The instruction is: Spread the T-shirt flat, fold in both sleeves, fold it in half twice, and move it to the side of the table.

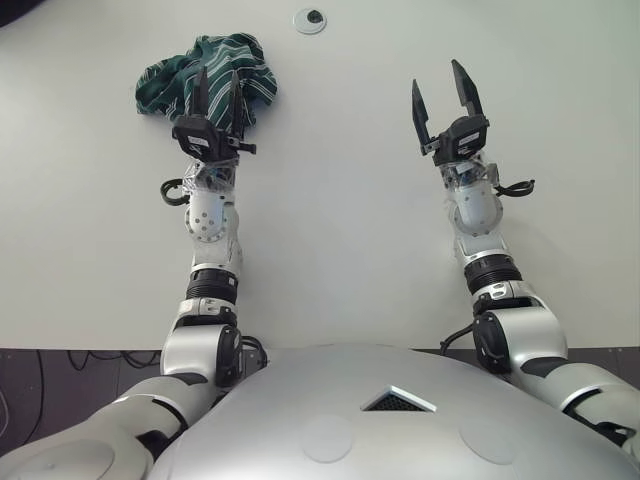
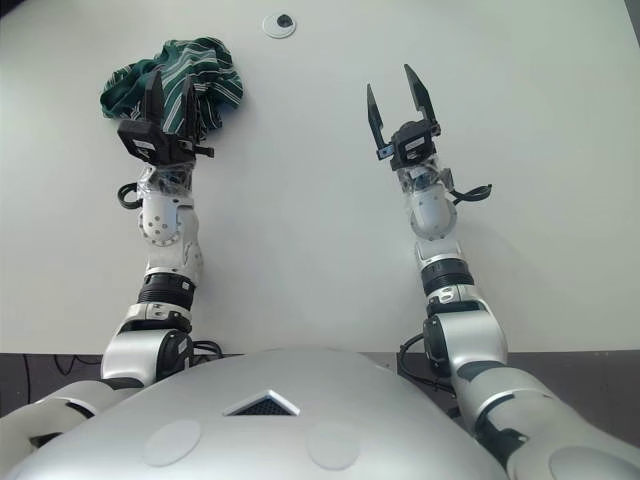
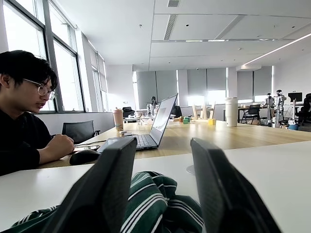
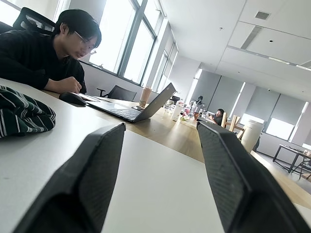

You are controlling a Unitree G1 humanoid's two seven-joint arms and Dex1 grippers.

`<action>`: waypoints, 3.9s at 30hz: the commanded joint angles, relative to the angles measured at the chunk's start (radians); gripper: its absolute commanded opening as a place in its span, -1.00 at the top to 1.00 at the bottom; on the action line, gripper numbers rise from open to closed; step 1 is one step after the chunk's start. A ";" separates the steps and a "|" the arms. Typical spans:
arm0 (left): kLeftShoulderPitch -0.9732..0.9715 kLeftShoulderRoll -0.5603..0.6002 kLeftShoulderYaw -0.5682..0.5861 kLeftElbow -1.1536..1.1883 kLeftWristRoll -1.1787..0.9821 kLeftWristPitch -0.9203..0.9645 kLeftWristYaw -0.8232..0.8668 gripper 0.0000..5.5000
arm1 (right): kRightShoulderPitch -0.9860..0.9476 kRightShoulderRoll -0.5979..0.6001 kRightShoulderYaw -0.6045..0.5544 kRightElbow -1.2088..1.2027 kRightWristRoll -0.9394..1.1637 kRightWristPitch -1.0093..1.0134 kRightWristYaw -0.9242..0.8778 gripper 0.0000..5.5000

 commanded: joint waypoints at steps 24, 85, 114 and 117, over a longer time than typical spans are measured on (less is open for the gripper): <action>-0.283 0.502 -0.364 0.142 0.447 0.546 -0.471 0.27 | 0.001 -0.019 -0.034 -0.131 -0.026 0.039 -0.097 0.02; 0.579 0.436 -0.013 -1.066 -0.083 0.913 -0.433 0.27 | 0.062 -0.386 0.160 -0.749 0.564 1.786 0.927 0.02; 0.588 0.448 -0.019 -1.110 -0.079 0.912 -0.432 0.26 | 0.124 -0.473 0.070 -1.078 0.343 1.215 0.865 0.99; 0.598 0.448 -0.032 -1.089 -0.103 0.858 -0.475 0.26 | 0.126 -0.499 0.021 -1.133 0.374 1.020 0.936 0.99</action>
